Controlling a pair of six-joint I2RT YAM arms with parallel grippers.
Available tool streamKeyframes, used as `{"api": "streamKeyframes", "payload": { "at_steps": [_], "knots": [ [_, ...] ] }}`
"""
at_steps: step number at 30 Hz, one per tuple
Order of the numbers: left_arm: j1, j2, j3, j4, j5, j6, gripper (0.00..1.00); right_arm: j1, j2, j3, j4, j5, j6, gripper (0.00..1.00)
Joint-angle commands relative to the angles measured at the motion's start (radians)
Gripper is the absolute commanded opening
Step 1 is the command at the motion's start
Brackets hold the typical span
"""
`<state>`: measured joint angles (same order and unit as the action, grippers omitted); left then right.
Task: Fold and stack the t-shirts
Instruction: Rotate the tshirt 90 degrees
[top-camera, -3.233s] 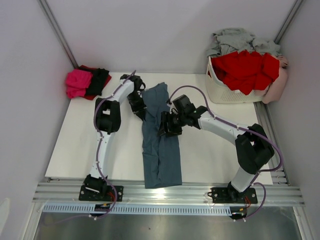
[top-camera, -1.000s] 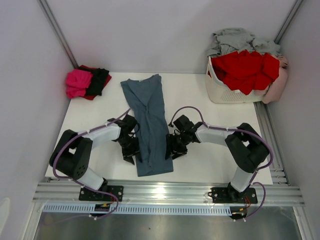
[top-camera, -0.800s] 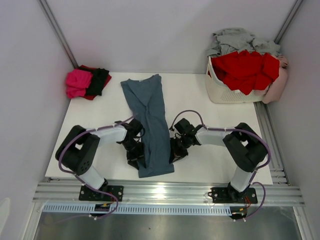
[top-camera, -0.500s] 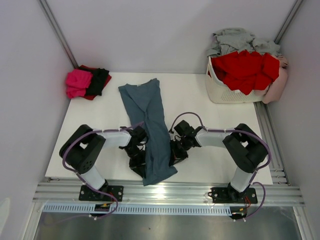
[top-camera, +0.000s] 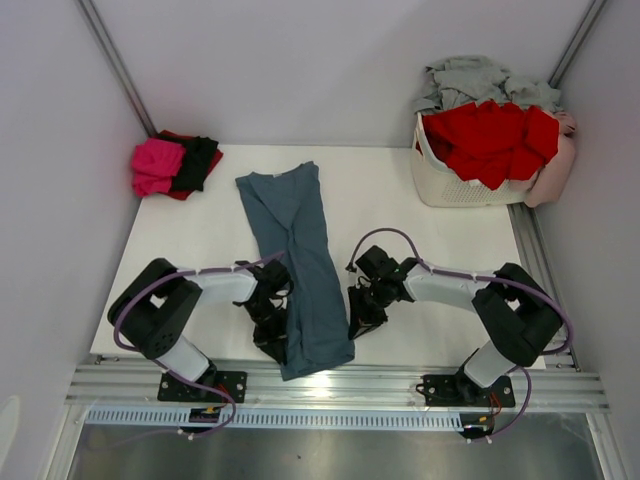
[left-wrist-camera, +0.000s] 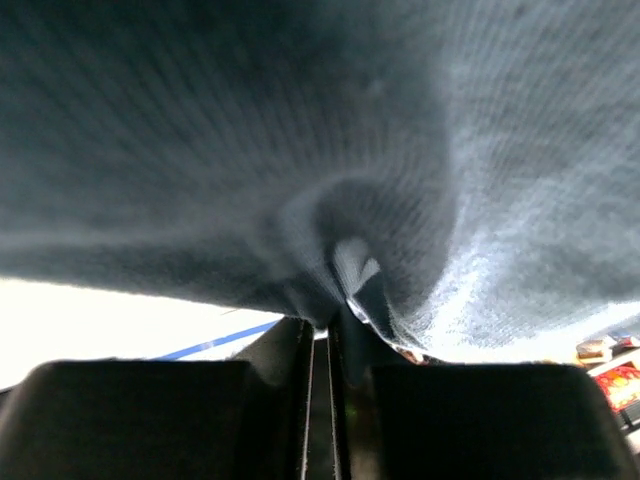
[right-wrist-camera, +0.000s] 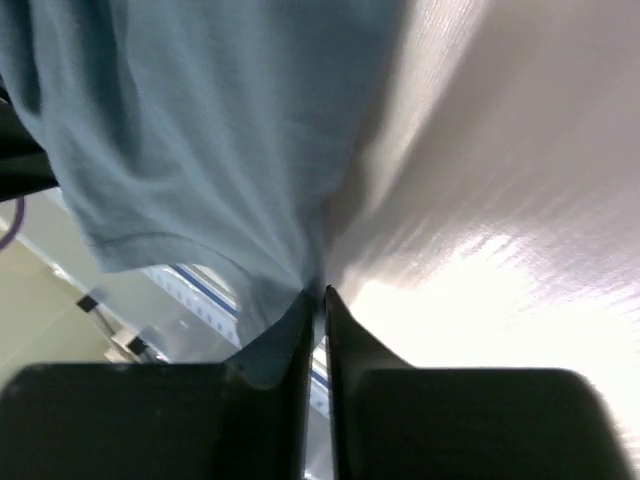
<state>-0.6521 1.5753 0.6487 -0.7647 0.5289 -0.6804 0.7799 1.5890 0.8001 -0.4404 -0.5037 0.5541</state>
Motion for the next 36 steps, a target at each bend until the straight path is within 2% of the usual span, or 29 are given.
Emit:
{"api": "streamKeyframes", "payload": {
  "at_steps": [1,3,6,7,9,10,12,13,14,15,18,19,21,25,30,36],
  "knots": [
    [-0.012,-0.047,-0.009,-0.064,0.017,0.008,0.13,0.001,-0.026,0.011,-0.052,0.045,-0.016,0.36],
    [-0.012,-0.09,-0.001,-0.093,0.043,0.013,0.17,0.001,-0.027,0.045,-0.069,0.066,-0.032,0.5],
    [-0.012,-0.182,0.057,-0.168,-0.012,0.008,0.32,-0.001,-0.043,0.111,-0.093,0.131,-0.055,0.58],
    [-0.012,-0.208,0.124,-0.224,-0.029,0.008,0.34,-0.001,-0.044,0.128,-0.098,0.143,-0.071,0.59],
    [-0.011,-0.271,0.213,-0.283,-0.081,0.008,0.45,-0.004,-0.044,0.163,-0.09,0.174,-0.083,0.59],
    [-0.008,-0.285,0.28,-0.326,-0.143,0.013,0.46,-0.008,-0.041,0.2,-0.083,0.185,-0.098,0.56],
    [0.003,-0.296,0.383,-0.373,-0.238,0.016,0.57,-0.011,-0.015,0.241,-0.057,0.2,-0.106,0.54],
    [0.023,-0.296,0.414,-0.393,-0.347,0.016,0.59,-0.017,-0.005,0.287,-0.043,0.202,-0.114,0.54],
    [0.037,-0.293,0.493,-0.424,-0.395,0.019,0.59,-0.021,0.012,0.316,-0.035,0.203,-0.134,0.53],
    [0.078,-0.284,0.514,-0.438,-0.435,0.021,0.65,-0.022,0.056,0.347,-0.026,0.203,-0.146,0.53],
    [0.164,-0.268,0.61,-0.438,-0.513,0.042,0.65,-0.034,0.153,0.477,-0.017,0.189,-0.166,0.48],
    [0.228,-0.255,0.65,-0.441,-0.524,0.041,0.65,-0.048,0.245,0.513,-0.021,0.17,-0.163,0.43],
    [0.314,-0.244,0.712,-0.444,-0.578,0.038,0.64,-0.047,0.32,0.583,-0.005,0.137,-0.142,0.39],
    [0.391,-0.251,0.778,-0.4,-0.63,0.025,0.63,-0.005,0.405,0.632,0.04,0.23,-0.166,0.4],
    [0.405,-0.216,0.821,-0.392,-0.785,0.019,0.62,0.018,0.474,0.72,0.042,0.321,-0.209,0.41],
    [0.411,-0.25,0.753,-0.328,-0.802,0.061,0.67,0.084,0.464,0.814,0.025,0.476,-0.279,0.41]
  ]
}}
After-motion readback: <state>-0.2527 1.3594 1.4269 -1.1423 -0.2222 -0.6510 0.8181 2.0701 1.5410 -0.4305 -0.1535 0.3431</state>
